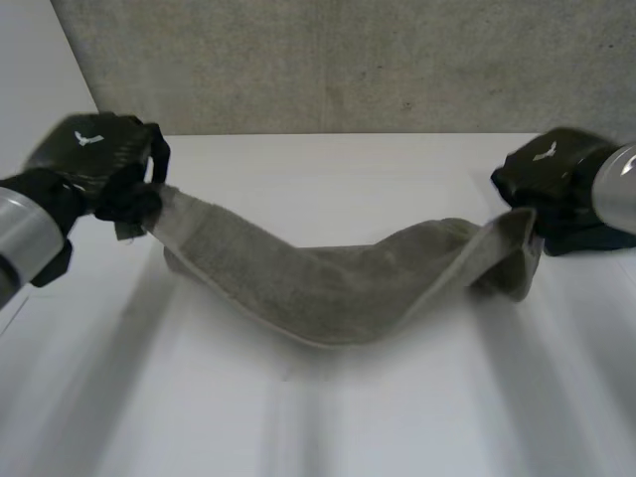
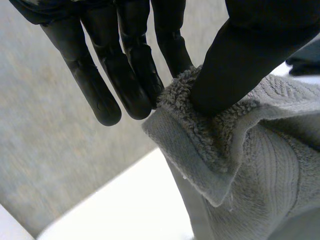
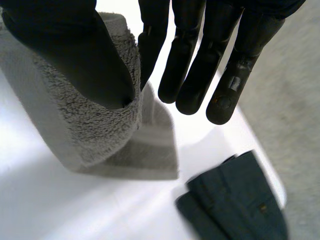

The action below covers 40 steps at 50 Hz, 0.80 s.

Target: Fold the laundry.

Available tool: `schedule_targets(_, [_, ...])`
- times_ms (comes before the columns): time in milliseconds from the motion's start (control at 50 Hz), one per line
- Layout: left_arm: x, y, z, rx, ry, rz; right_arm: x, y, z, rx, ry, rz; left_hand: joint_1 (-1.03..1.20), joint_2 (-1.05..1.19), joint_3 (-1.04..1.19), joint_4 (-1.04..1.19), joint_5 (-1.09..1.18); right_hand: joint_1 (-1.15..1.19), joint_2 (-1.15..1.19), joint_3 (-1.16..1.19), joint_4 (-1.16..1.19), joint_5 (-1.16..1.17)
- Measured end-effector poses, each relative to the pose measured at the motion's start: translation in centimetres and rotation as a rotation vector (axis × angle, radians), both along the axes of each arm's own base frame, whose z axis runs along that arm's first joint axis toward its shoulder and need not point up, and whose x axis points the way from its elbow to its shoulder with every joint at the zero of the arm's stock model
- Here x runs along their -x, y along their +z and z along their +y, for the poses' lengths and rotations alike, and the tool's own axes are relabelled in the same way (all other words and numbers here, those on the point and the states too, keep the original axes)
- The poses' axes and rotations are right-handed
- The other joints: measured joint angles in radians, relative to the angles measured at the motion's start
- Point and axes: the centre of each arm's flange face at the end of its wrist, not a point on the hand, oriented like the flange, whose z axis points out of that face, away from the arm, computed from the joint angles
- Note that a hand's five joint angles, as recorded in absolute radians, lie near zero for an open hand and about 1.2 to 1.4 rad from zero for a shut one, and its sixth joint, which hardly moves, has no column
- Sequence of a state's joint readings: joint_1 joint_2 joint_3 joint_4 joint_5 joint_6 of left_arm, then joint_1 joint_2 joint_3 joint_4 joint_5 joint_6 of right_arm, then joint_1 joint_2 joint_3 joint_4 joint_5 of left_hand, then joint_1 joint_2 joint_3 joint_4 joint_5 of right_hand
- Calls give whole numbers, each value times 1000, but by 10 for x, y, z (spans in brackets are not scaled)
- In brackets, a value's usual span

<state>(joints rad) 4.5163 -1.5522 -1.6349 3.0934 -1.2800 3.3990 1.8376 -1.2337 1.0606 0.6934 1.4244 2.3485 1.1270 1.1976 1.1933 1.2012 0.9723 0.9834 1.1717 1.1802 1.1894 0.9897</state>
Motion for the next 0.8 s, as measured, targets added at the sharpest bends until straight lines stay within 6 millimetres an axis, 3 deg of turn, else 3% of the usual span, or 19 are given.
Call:
schedule_targets(20, [0,0,0,0,0,0,0,0,0,0,0,0,0,0,0,0,0,0,0,0,0,0])
schedule_targets(40, [4,-13,-15,-33,14,-16,-2,-15,-11,-16,-9,21,0,0,1,0,0,0,2,0,0,0])
schedule_targets(120, [13,-34,-46,-60,48,-46,-5,-38,-38,17,-46,50,0,1,1,0,0,0,5,0,0,0])
schedule_targets(200, [23,-30,-83,41,89,-48,-11,-35,-75,200,-102,28,0,2,1,0,0,0,5,0,0,0])
schedule_targets(260, [31,-8,-110,204,122,-13,-18,-15,-102,405,-139,-28,0,2,2,0,0,0,5,0,0,0])
schedule_targets(320, [37,33,-130,437,156,65,-30,28,-123,685,-155,-135,0,2,2,0,0,0,5,0,0,0])
schedule_targets(340, [38,41,-131,476,161,80,-31,35,-124,727,-155,-153,0,2,2,0,0,0,5,0,0,0])
schedule_targets(360, [40,66,-133,599,176,130,-36,58,-128,857,-152,-210,0,2,2,0,0,16,5,0,1,0])
schedule_targets(380, [40,66,-133,599,176,130,-36,58,-128,857,-152,-210,0,2,2,0,0,16,5,0,1,0])
schedule_targets(400, [41,94,-131,732,190,191,-40,83,-128,992,-142,-271,0,2,2,0,0,18,5,0,0,2])
schedule_targets(420, [42,106,-128,788,197,219,-42,95,-126,1050,-133,-297,0,2,2,0,0,18,5,0,0,4])
schedule_targets(440, [42,106,-128,788,197,219,-42,95,-126,1050,-133,-297,0,2,2,0,0,18,5,0,0,4])
schedule_targets(480, [42,129,-121,885,210,273,-46,114,-121,1145,-98,-339,0,2,2,0,0,18,5,0,0,8])
schedule_targets(520, [41,132,-120,898,215,282,-49,114,-119,1146,-69,-339,0,2,2,0,0,18,5,0,0,7])
schedule_targets(620, [39,109,-122,811,222,244,-55,89,-119,1025,15,-291,0,2,2,0,0,18,5,0,1,8])
schedule_targets(680, [36,76,-125,698,228,191,-58,57,-118,877,80,-240,0,3,2,0,0,18,5,0,1,7])
schedule_targets(700, [36,76,-125,698,228,191,-58,57,-118,877,80,-240,0,3,2,0,0,18,5,0,1,7])
schedule_targets(760, [29,33,-124,551,235,120,-58,13,-113,675,126,-181,0,4,4,0,0,18,5,0,1,8])
schedule_targets(800, [27,20,-122,503,235,98,-58,1,-111,618,131,-168,0,4,4,0,0,18,5,0,1,8])
